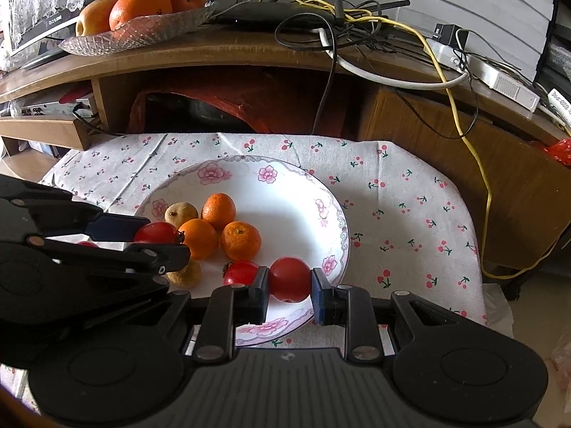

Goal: Organize fruits
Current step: 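Lower the red tomato into the bowl with the right tool while the left tool lowers its tomato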

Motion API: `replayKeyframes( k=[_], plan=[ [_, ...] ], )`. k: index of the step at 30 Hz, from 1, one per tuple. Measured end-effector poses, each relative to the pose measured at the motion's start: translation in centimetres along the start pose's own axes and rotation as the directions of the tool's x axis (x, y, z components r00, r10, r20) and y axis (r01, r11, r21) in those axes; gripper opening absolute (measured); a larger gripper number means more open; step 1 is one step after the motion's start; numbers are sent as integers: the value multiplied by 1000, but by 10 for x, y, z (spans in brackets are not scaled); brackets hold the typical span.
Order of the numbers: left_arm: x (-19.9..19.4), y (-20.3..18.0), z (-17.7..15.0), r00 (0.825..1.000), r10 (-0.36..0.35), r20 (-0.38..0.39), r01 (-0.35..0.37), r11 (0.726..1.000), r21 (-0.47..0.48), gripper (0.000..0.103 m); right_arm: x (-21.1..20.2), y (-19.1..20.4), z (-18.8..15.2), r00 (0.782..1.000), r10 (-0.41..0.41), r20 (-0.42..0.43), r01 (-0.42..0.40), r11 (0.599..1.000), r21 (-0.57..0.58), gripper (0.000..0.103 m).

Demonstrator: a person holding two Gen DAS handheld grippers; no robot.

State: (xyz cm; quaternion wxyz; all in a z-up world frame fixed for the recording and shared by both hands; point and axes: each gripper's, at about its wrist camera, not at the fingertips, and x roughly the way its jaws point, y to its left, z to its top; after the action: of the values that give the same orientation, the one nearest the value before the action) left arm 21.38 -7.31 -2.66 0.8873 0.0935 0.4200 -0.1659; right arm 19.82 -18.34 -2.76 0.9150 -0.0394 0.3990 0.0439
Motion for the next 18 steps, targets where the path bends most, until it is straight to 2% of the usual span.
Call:
replayKeyframes(
  k=[18],
  plan=[
    [12,3,-1,1000,-3,-9,3,1000,-28,40,14,-3,5,1000,-21,3,21,1000,-2,27]
  ],
)
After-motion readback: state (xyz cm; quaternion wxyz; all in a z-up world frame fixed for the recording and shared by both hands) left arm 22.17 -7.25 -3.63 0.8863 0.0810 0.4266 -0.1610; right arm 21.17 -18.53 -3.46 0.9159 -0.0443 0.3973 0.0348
